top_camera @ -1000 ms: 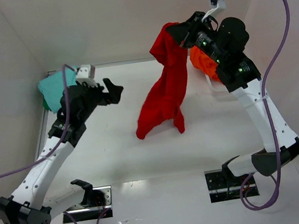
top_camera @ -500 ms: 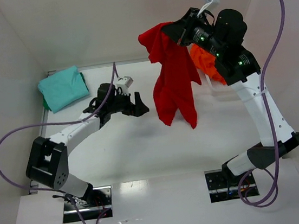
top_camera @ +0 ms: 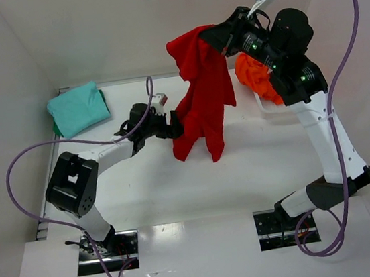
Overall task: Fold and stack the t-shirts
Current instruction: Flatten out the tshirt
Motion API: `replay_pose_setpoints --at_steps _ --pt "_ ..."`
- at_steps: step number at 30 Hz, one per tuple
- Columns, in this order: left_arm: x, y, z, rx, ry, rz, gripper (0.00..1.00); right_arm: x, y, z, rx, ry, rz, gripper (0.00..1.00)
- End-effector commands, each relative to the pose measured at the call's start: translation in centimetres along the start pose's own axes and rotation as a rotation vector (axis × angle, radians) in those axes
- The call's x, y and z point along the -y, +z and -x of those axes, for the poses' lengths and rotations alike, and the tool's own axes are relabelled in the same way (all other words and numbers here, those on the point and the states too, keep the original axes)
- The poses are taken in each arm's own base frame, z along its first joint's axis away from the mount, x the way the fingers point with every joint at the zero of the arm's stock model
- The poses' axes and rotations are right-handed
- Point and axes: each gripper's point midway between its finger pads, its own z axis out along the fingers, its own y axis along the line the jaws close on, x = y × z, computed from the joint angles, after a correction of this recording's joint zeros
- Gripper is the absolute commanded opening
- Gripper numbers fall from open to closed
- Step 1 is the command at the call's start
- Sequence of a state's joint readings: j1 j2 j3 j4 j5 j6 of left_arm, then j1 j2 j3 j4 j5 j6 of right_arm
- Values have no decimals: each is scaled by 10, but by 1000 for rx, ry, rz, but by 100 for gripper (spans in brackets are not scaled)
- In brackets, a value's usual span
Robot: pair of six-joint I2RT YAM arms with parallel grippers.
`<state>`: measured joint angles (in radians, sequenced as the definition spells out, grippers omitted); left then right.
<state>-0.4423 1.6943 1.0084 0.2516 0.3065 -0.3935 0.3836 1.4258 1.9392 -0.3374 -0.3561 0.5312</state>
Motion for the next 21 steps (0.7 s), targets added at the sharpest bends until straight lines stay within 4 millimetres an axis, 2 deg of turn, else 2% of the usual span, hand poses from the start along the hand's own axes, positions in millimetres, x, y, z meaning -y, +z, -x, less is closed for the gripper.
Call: replay_pose_setpoints --at_steps 1,2,3,4,5,6,10,13,14,15,17,18,20,21 --pt "-5 9 40 142 34 45 81 -46 -30 39 105 -48 101 0" --pt "-2 9 46 164 34 28 60 -48 -33 40 103 -47 100 0" --pt "3 9 48 169 27 7 60 -48 -33 40 103 -47 100 0" --pt "7 9 50 176 15 -13 36 -48 -33 40 103 -47 100 0" --pt "10 9 52 183 8 -28 22 -45 -32 37 96 -44 96 0" --pt "15 8 58 205 -9 -50 0 -48 -36 39 103 -47 100 0" --pt "28 6 71 234 2 -103 0 -49 -36 39 103 -38 101 0" --pt "31 8 68 222 2 -108 0 -48 -38 40 109 -37 92 0" --pt "41 4 72 192 41 -165 7 -42 -36 37 106 -43 76 0" --pt "43 3 65 144 63 -179 20 -39 -34 33 97 -39 71 0" --pt "53 4 52 77 92 -255 52 -36 -33 31 95 -35 59 0" --pt "59 1 42 25 118 -302 87 -33 -31 28 88 -32 54 0" --pt "71 0 33 1 147 -342 94 -34 -34 27 88 -32 54 0" --pt "65 2 22 -18 134 -325 96 -34 -34 27 88 -32 54 0"
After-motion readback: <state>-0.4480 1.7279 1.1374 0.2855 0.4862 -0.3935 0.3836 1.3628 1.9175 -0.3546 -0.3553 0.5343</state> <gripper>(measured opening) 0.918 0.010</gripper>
